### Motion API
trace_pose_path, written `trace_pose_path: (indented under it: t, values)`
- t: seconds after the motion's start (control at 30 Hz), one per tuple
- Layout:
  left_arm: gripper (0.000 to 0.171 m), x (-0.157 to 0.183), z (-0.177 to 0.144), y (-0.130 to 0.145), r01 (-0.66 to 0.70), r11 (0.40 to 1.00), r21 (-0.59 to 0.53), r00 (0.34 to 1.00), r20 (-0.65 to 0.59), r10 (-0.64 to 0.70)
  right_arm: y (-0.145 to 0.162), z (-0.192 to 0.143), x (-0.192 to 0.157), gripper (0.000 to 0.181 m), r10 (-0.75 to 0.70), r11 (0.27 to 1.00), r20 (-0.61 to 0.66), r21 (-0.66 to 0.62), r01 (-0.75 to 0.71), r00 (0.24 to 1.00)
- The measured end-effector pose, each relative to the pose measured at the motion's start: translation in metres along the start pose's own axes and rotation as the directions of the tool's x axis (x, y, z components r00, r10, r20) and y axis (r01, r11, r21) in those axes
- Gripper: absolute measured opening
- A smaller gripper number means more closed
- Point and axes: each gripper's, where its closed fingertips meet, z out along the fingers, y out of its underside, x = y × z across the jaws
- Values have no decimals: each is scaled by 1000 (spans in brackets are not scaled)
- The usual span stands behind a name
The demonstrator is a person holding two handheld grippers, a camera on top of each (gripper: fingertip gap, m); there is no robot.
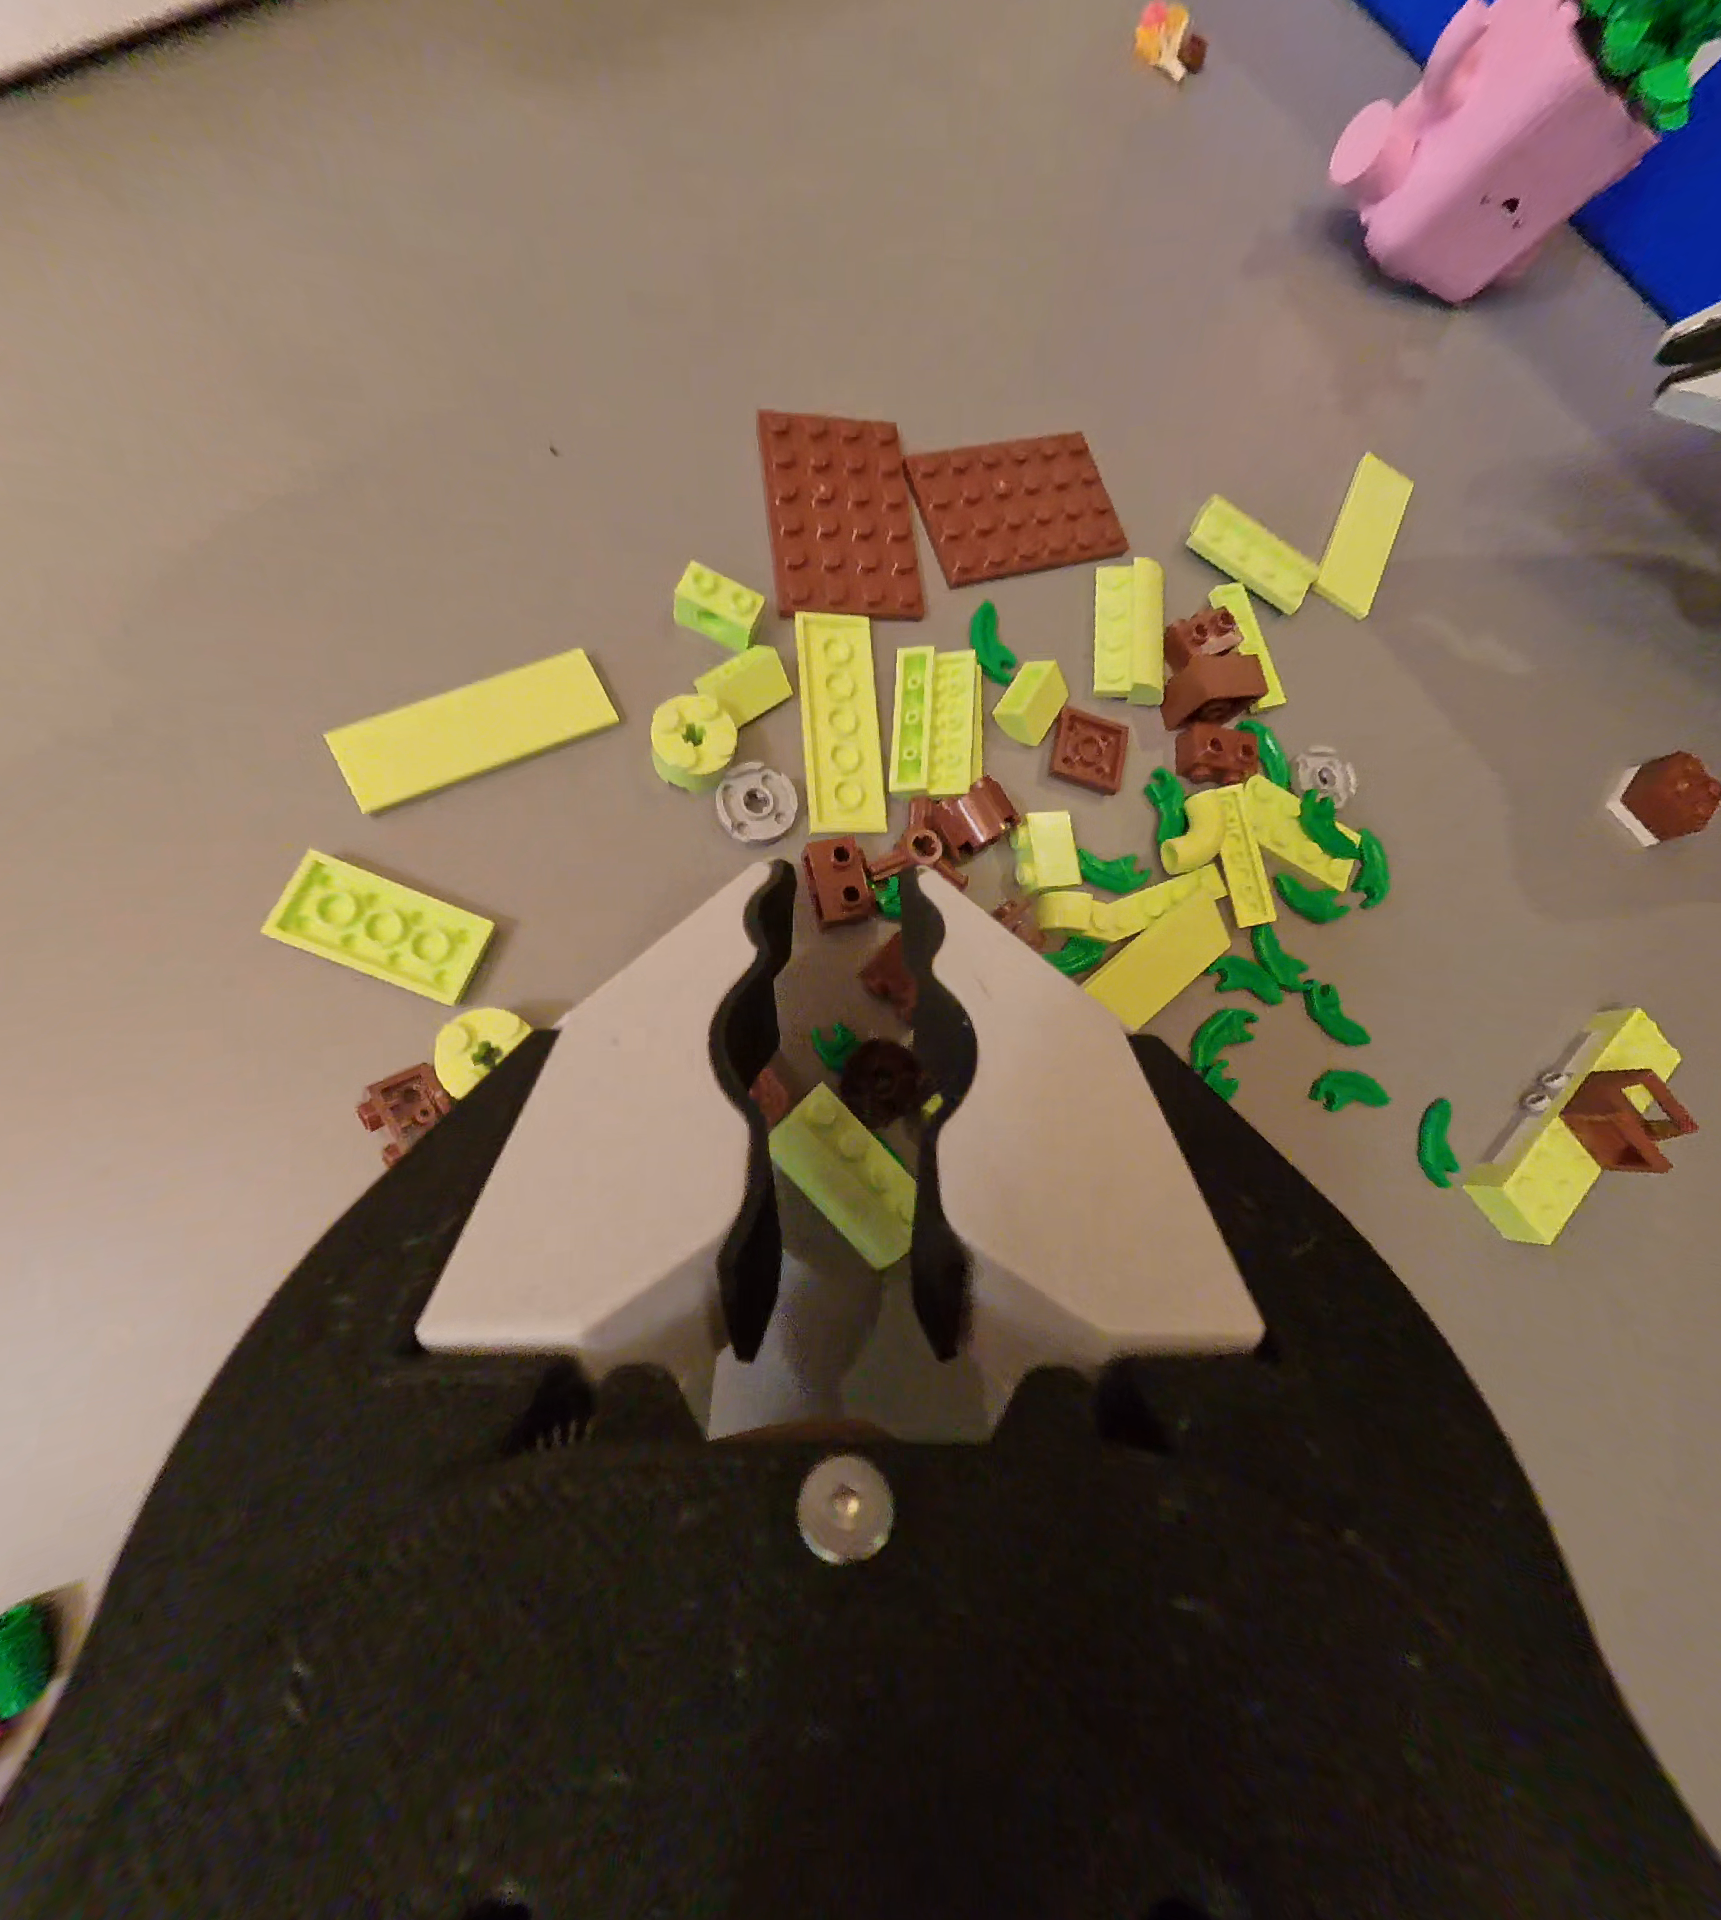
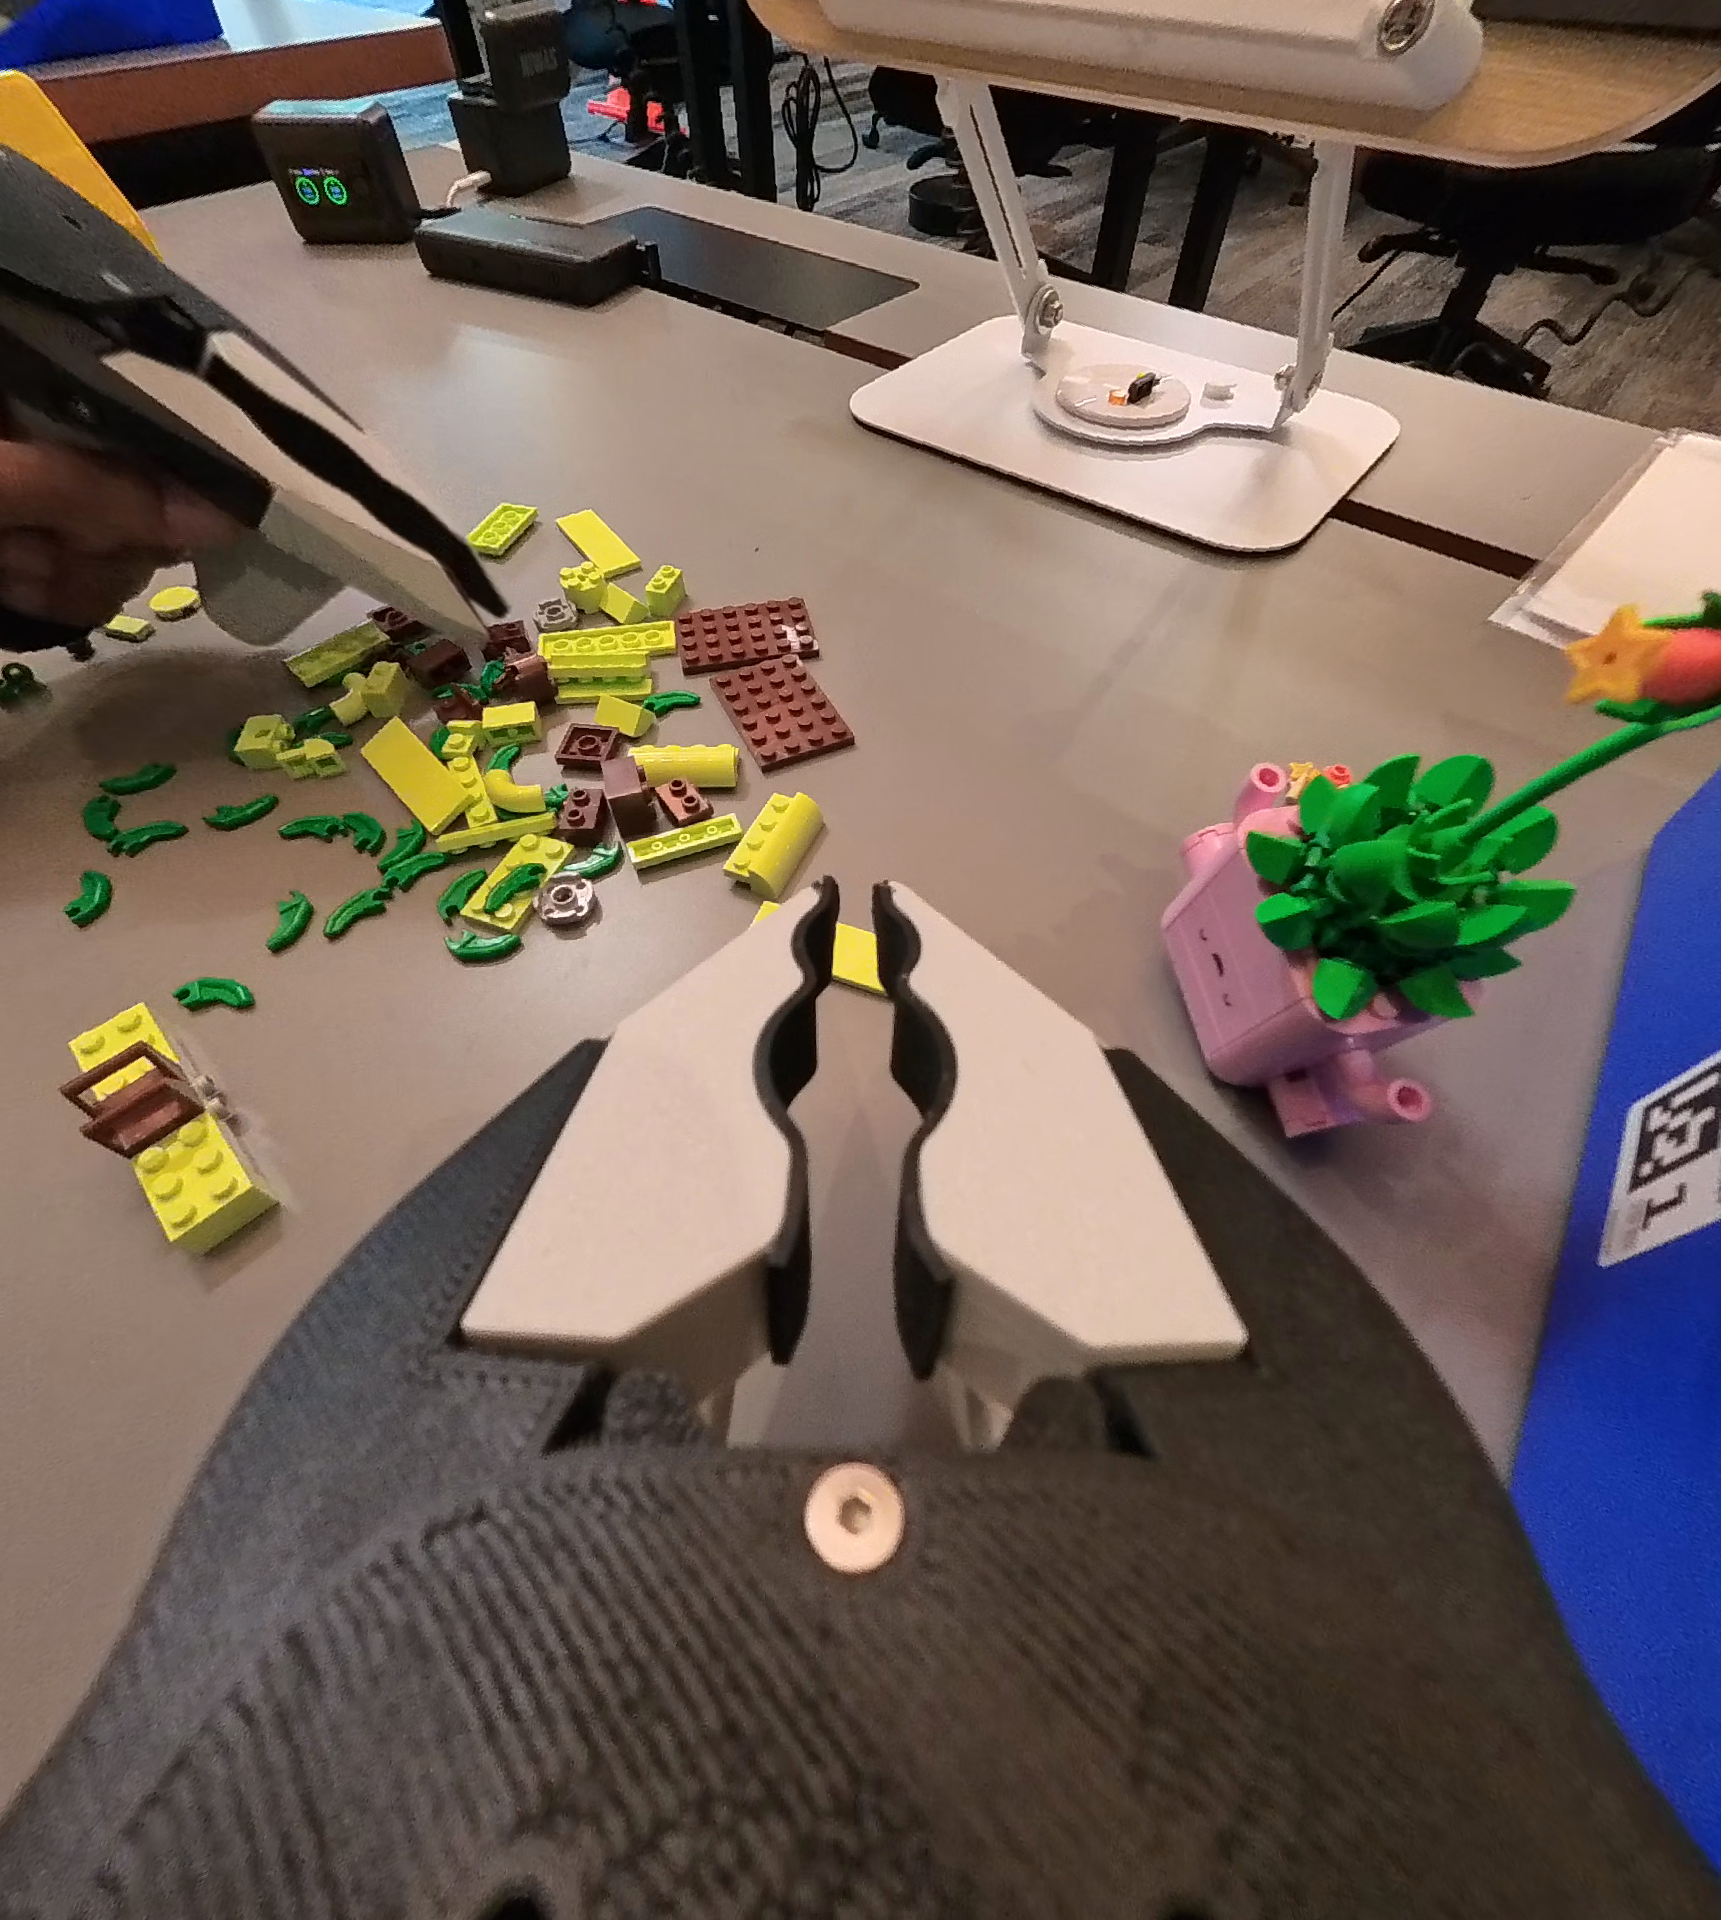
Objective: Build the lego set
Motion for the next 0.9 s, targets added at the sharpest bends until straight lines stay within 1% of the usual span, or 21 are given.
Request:
trace_pose_path:
  t: [0.07, 0.13, 0.27, 0.33, 0.47, 0.53, 0.6, 0.7, 0.77, 0.87, 0.9]
  values:
    - [17, -3, 2, 3, 11, 1000, -18, 1000, 16, -11, 0, 0, 0, 5, -1, 1000, 0, -1, 1, 1000]
    - [10, -5, 2, 5, 20, 999, -27, 1000, 19, -19, 0, 0, 0, 5, -2, 1000, -1, -1, 2, 1000]
    - [10, -4, 1, 2, 32, 999, -8, 999, 6, -32, 0, 1, 0, 5, -3, 1000, -1, -2, 3, 1000]
    - [10, -2, -2, -4, 33, 999, 29, 999, -4, -33, 0, 1, 0, 5, -3, 1000, -1, -2, 3, 1000]
    - [10, 7, -13, -25, 46, 987, 154, 997, -67, -36, 0, 1, 0, 5, -8, 1000, -4, -2, 8, 1000]
    - [10, 19, -18, -36, 71, 972, 226, 989, -142, -39, -1, 1, 0, 5, -12, 1000, -10, 0, 12, 1000]
    - [10, 35, -22, -48, 121, 949, 290, 965, -257, -45, -3, -1, 0, 7, -27, 999, -25, 19, 28, 999]
    - [10, 59, -29, -63, 218, 912, 346, 903, -425, -55, -18, -6, -4, 13, -79, 989, -53, 119, 85, 995]
    - [10, 69, -27, -65, 269, 904, 333, 864, -498, -73, -26, -8, -7, 20, -116, 977, -86, 169, 129, 990]
    - [9, 84, -21, -64, 323, 904, 278, 799, -593, -103, -30, -7, -14, 33, -172, 967, -104, 174, 188, 980]
    - [9, 88, -21, -65, 341, 900, 271, 777, -620, -108, -32, -7, -18, 35, -200, 960, -111, 178, 218, 973]
